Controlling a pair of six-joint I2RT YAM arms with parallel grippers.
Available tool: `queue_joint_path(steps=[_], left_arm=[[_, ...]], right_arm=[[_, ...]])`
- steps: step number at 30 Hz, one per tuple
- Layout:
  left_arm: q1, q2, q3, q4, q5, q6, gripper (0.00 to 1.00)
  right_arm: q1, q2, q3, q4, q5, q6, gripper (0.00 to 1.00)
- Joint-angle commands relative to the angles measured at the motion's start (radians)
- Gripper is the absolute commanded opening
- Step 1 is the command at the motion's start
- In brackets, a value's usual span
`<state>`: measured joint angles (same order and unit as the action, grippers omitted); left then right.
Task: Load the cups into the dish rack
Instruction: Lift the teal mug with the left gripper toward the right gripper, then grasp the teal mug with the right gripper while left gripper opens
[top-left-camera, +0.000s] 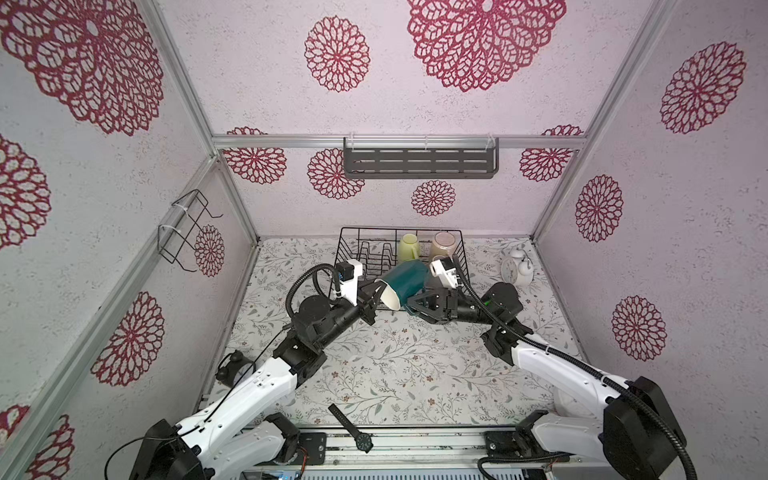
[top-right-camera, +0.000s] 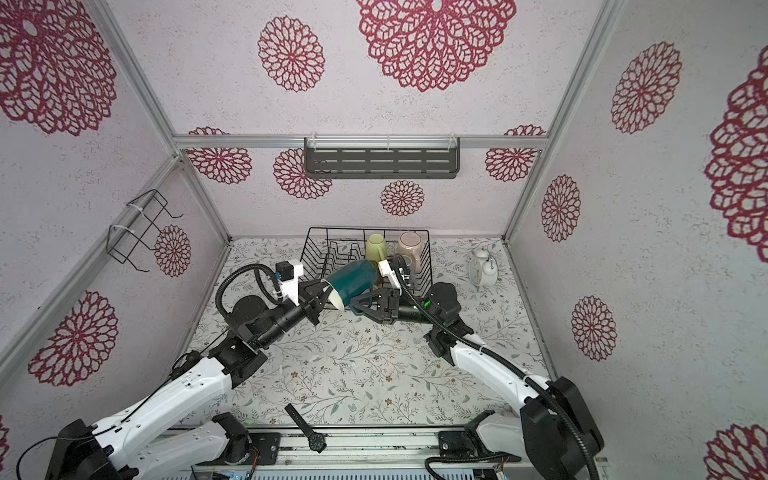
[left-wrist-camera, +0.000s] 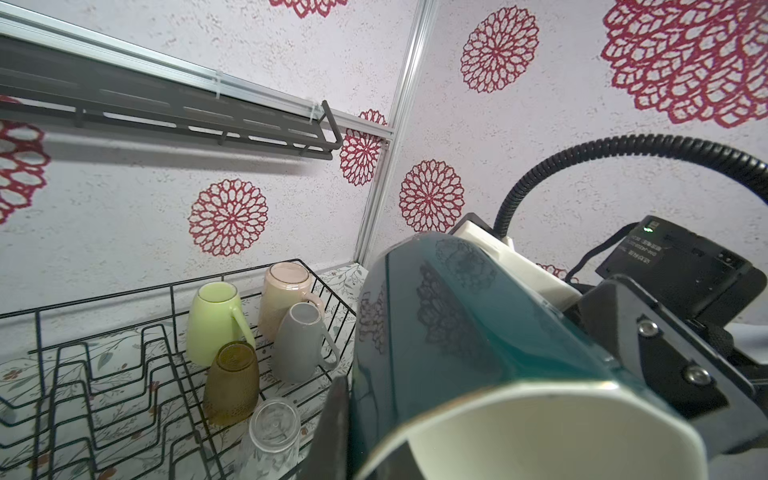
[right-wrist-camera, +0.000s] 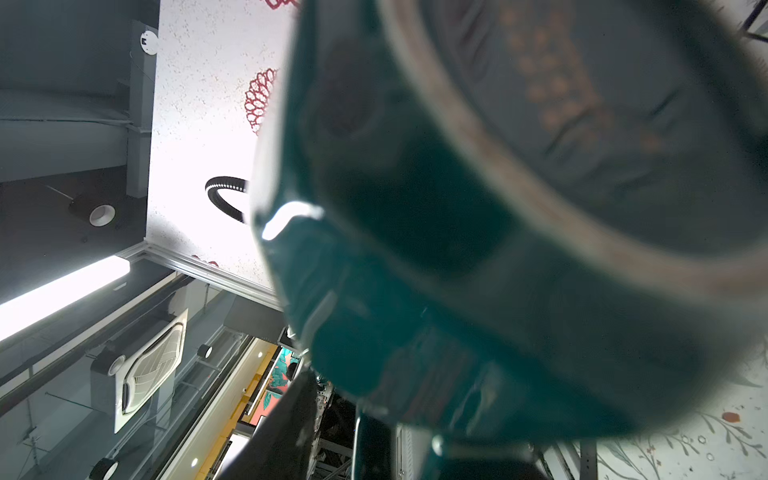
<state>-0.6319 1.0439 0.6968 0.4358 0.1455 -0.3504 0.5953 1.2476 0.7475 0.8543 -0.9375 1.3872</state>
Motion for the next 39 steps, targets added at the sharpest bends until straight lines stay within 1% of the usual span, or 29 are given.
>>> queue_joint_path(steps=[1,6,9,12,14,17,24,28,30,32,33,34,35,37,39], left_arm=[[0.006,0.006,0.044,0.105,0.022,-0.03,0.0],[0.006,0.013,0.044,0.11,0.025,-0.024,0.0],[0.006,0.018,0.049,0.112,0.026,-0.015,0.0],[0.006,0.02,0.051,0.104,0.04,-0.003,0.0],[0.007,0.021,0.049,0.103,0.045,-0.001,0.0],[0.007,0.016,0.046,0.093,0.06,-0.003,0.0],[0.008,0.013,0.028,0.102,0.062,0.002,0.01],[0.008,0.016,0.014,0.106,0.044,0.01,0.06],[0.009,0.013,0.011,0.103,0.042,0.012,0.07],[0.008,0.011,0.006,0.105,0.054,0.02,0.0],[0.009,0.01,0.005,0.11,0.062,0.024,0.0],[0.011,0.009,0.002,0.122,0.075,0.023,0.0],[0.015,0.004,-0.003,0.138,0.099,0.02,0.0],[0.024,-0.002,-0.014,0.177,0.143,0.004,0.0],[0.04,-0.003,-0.024,0.209,0.188,-0.015,0.0]], right_arm=[[0.015,0.003,0.052,0.076,-0.016,0.002,0.48],[0.027,0.022,0.058,0.078,-0.018,0.007,0.46],[0.028,0.04,0.063,0.086,-0.011,0.02,0.41],[0.029,0.06,0.06,0.127,-0.017,0.045,0.33],[0.029,0.067,0.058,0.133,-0.015,0.052,0.25],[0.029,0.074,0.061,0.139,-0.013,0.057,0.17],[0.028,0.087,0.075,0.094,-0.017,0.012,0.0],[0.028,0.088,0.1,-0.003,-0.027,-0.074,0.0],[0.028,0.09,0.112,-0.033,-0.028,-0.103,0.0],[0.028,0.095,0.117,-0.044,-0.035,-0.119,0.0],[0.028,0.096,0.118,-0.051,-0.037,-0.124,0.12],[0.025,0.096,0.121,-0.067,-0.034,-0.133,0.31],[0.022,0.093,0.122,-0.077,-0.032,-0.137,0.39],[0.011,0.087,0.133,-0.104,-0.033,-0.15,0.52],[-0.002,0.078,0.151,-0.167,-0.046,-0.192,0.56]])
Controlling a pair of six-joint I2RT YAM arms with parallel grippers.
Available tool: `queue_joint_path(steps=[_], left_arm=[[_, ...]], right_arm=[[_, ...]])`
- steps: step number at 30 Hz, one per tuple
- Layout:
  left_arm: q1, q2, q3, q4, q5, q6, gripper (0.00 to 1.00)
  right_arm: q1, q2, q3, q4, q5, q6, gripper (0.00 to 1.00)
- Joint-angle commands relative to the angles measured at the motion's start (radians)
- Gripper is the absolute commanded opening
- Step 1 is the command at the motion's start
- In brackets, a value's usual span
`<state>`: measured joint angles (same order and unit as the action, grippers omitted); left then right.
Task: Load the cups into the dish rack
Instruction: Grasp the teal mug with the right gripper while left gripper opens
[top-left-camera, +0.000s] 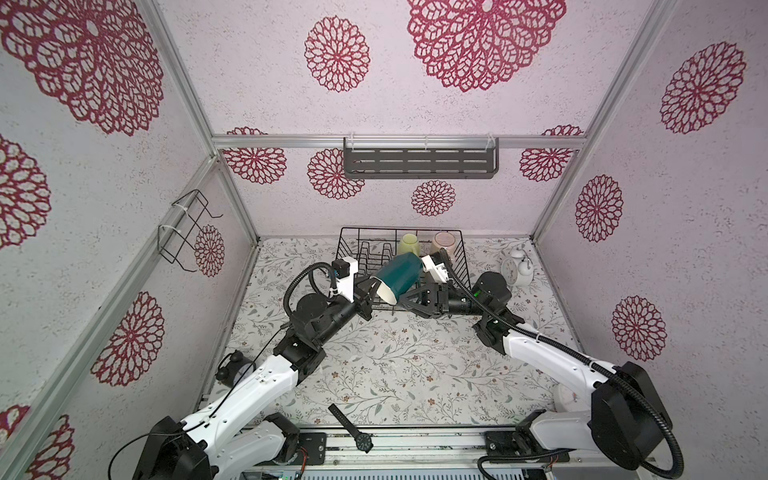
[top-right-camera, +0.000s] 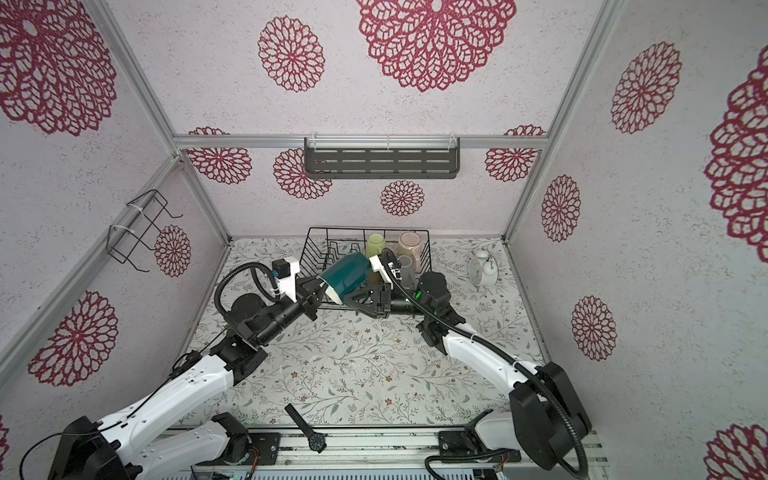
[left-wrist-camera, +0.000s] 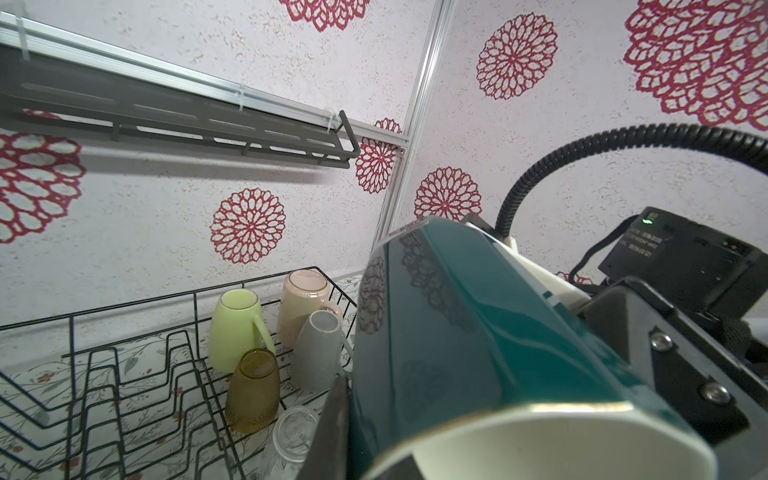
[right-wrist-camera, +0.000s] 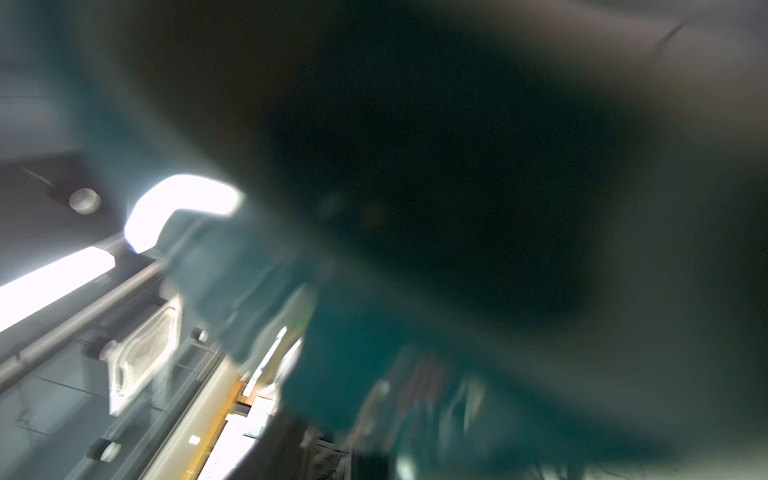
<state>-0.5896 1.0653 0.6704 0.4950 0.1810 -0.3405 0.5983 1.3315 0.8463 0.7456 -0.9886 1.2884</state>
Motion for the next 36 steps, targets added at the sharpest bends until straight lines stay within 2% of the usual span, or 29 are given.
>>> queue_joint_path(steps=[1,6,11,17,21,25,28,31,32,34,36], left_arm=[[0.01,-0.021,-0.002,0.167,0.176,-0.039,0.0],[0.033,-0.015,-0.015,0.219,0.228,-0.095,0.0],[0.033,0.006,0.024,0.17,0.273,-0.104,0.0],[0.029,0.014,0.043,0.134,0.25,-0.085,0.0],[0.029,0.007,0.035,0.124,0.239,-0.061,0.0],[0.028,-0.012,0.035,0.085,0.227,-0.05,0.0],[0.028,-0.029,0.032,0.048,0.196,-0.021,0.11],[0.029,-0.042,0.035,0.025,0.177,-0.009,0.22],[0.029,-0.045,0.038,0.016,0.178,-0.008,0.3],[0.029,-0.048,0.038,0.0,0.172,0.009,0.6],[0.03,-0.048,0.04,-0.013,0.158,0.018,0.67]], right_arm=[[-0.013,-0.012,0.063,-0.096,-0.002,-0.12,0.58],[-0.028,-0.025,0.083,-0.165,-0.04,-0.176,0.66],[-0.026,-0.029,0.08,-0.173,-0.056,-0.177,0.64],[-0.015,-0.028,0.056,-0.083,-0.057,-0.102,0.48],[-0.015,-0.023,0.045,-0.043,-0.067,-0.064,0.27],[-0.015,-0.026,0.038,-0.035,-0.05,-0.055,0.14],[-0.015,-0.023,0.037,-0.03,-0.05,-0.057,0.03],[-0.016,-0.022,0.031,-0.027,-0.035,-0.065,0.0],[-0.017,-0.02,0.03,-0.026,-0.031,-0.069,0.0],[-0.02,-0.02,0.028,-0.03,-0.02,-0.086,0.0],[-0.028,-0.025,0.023,-0.044,-0.002,-0.107,0.0]])
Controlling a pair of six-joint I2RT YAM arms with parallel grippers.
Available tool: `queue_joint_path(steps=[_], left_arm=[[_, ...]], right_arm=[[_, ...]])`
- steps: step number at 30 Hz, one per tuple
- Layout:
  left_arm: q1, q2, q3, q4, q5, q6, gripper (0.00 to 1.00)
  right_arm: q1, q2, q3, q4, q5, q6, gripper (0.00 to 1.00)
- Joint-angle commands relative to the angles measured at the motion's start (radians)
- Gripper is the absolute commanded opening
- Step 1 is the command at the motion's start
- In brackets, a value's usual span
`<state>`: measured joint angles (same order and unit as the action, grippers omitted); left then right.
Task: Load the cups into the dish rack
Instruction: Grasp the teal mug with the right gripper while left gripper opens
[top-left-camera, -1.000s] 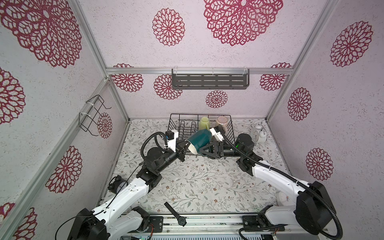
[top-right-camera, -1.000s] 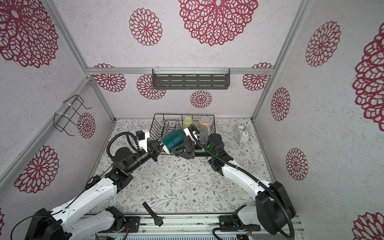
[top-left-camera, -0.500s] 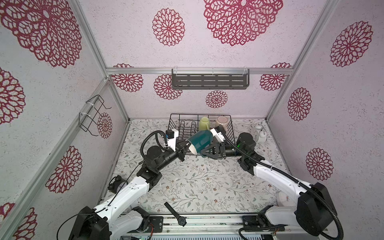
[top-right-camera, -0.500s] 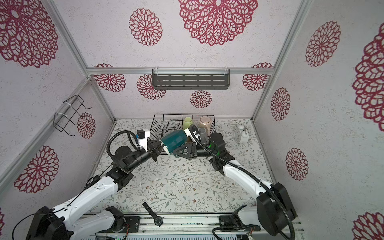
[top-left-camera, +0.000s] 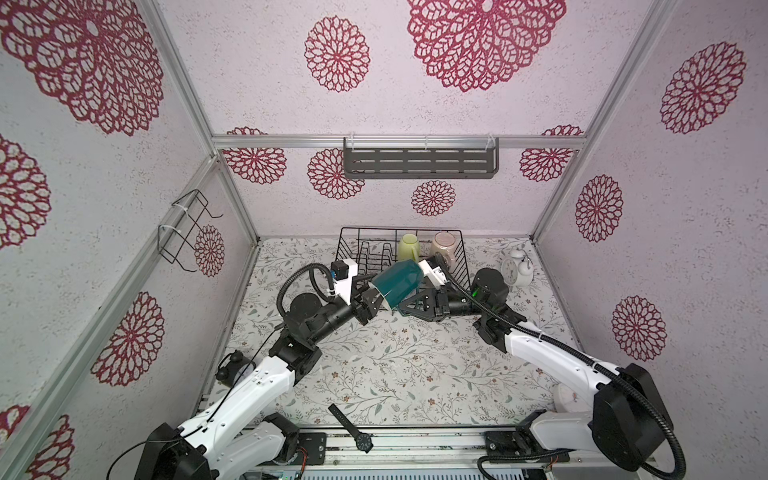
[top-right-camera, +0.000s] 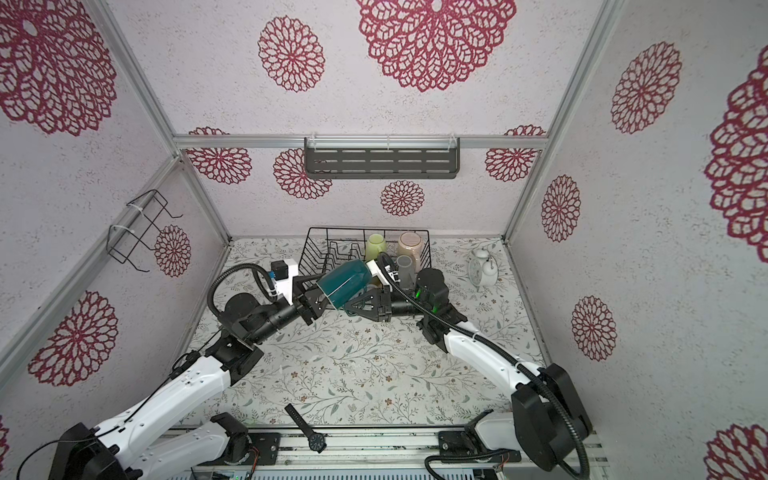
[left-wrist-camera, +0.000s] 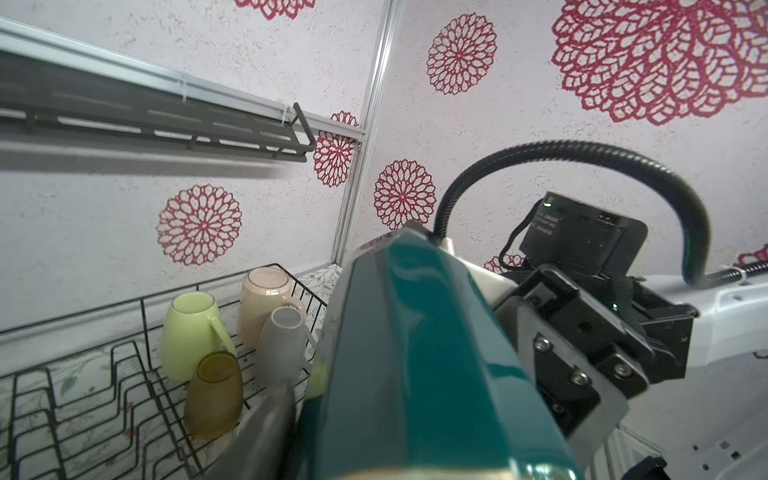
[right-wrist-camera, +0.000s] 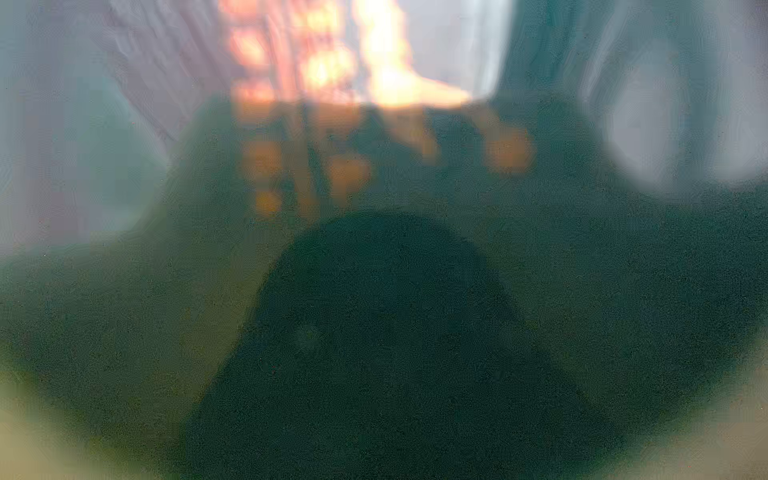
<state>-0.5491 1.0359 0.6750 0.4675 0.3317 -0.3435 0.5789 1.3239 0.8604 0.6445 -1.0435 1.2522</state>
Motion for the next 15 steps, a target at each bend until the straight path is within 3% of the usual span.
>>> queue_joint_path(steps=[1,3,6,15], left_arm=[[-0.011,-0.021,0.037,0.001,0.001,0.024,0.73],[-0.011,-0.031,0.041,-0.042,-0.021,0.037,0.88],[-0.01,-0.043,0.032,-0.088,-0.083,0.068,0.98],[-0.01,-0.085,0.026,-0.23,-0.293,0.118,0.97]], right_arm=[[-0.015,-0.022,0.007,0.049,0.067,-0.085,0.0],[-0.029,-0.036,0.007,0.008,0.09,-0.134,0.0],[-0.057,-0.058,0.042,-0.179,0.145,-0.301,0.0],[-0.142,0.013,0.243,-0.817,0.533,-0.813,0.0]])
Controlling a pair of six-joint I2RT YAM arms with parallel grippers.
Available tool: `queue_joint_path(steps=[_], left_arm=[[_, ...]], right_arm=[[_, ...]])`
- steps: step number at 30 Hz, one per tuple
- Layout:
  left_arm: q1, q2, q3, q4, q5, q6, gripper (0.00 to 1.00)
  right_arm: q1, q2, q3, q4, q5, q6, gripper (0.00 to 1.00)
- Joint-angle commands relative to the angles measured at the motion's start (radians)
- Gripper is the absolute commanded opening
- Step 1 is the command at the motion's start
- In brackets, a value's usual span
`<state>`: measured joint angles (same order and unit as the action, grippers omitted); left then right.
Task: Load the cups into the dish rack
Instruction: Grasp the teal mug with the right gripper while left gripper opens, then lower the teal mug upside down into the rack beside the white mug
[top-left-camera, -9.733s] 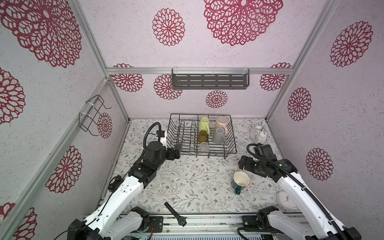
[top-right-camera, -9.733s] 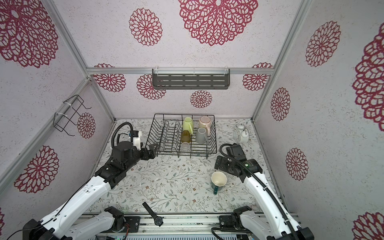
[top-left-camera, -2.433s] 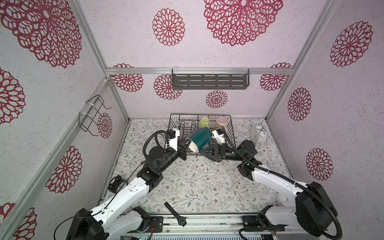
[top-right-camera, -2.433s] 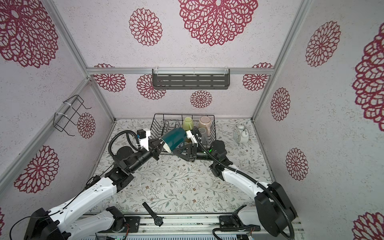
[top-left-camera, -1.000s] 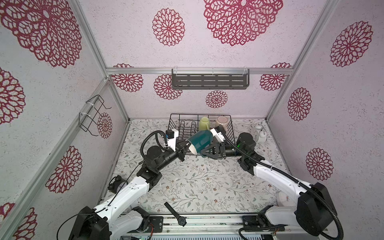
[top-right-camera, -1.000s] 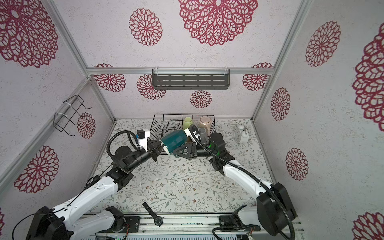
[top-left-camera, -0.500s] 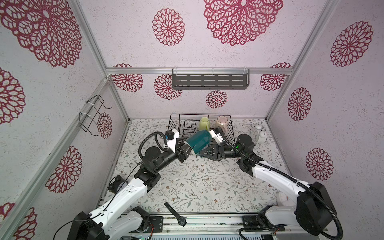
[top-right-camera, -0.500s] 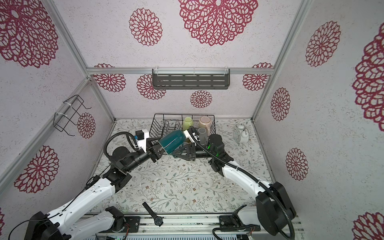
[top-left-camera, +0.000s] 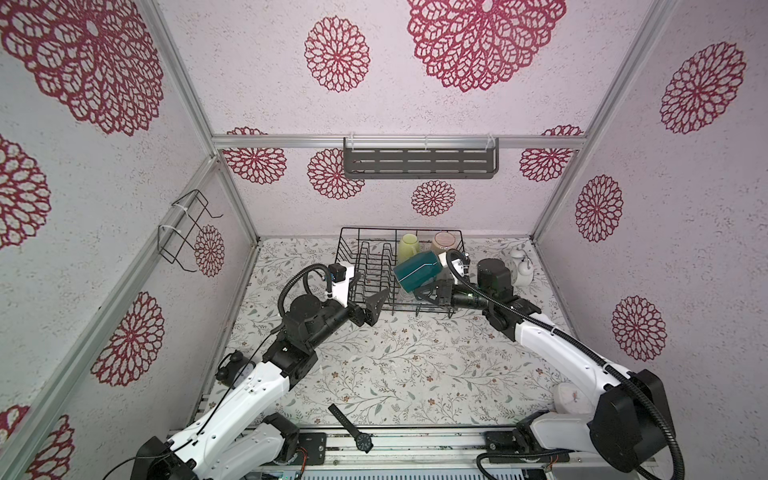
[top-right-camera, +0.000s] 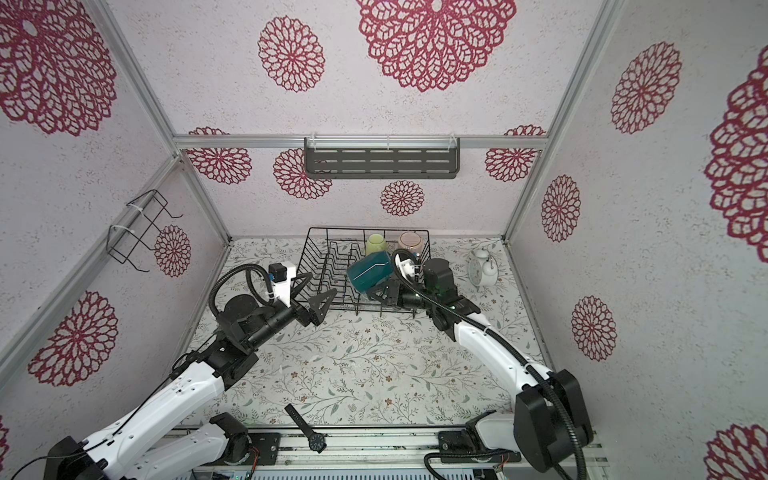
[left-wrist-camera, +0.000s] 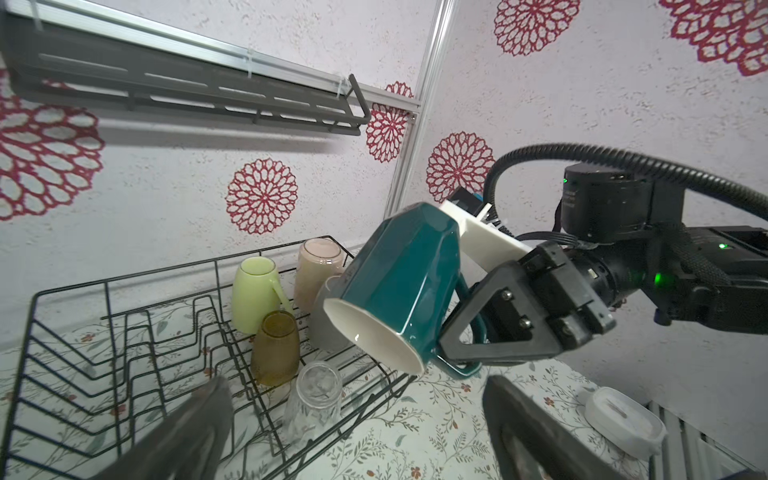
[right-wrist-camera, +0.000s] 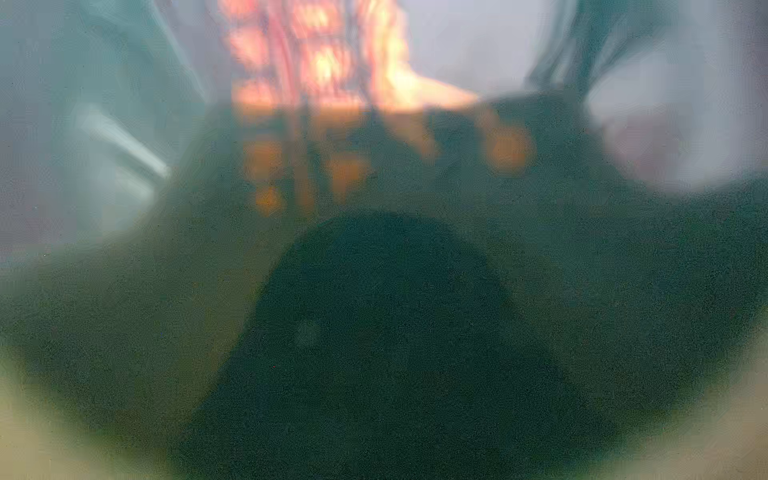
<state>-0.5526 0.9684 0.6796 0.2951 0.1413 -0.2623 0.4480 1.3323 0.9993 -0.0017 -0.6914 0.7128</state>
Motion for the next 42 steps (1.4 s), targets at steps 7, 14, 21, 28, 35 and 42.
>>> queue_joint_path(steps=[7,14,21,28,35,42], left_arm=[[-0.006,-0.07,0.003,-0.185,-0.371,0.03,0.97],[0.002,-0.101,-0.013,-0.294,-0.601,0.014,0.97],[0.029,-0.13,-0.018,-0.317,-0.655,-0.017,0.97],[0.057,-0.173,0.074,-0.475,-0.648,0.022,0.97],[0.083,-0.231,0.045,-0.511,-0.683,-0.038,0.97],[0.114,-0.255,0.027,-0.519,-0.686,-0.057,0.97]], right_arm=[[-0.018,0.153,0.275,-0.45,0.556,-0.423,0.0],[-0.018,0.235,0.303,-0.438,0.678,-0.486,0.0],[-0.017,0.281,0.337,-0.451,0.709,-0.671,0.0],[-0.018,0.317,0.325,-0.451,0.677,-0.953,0.0],[-0.041,0.362,0.379,-0.451,0.695,-1.09,0.0],[-0.096,0.476,0.507,-0.635,0.547,-1.273,0.0]])
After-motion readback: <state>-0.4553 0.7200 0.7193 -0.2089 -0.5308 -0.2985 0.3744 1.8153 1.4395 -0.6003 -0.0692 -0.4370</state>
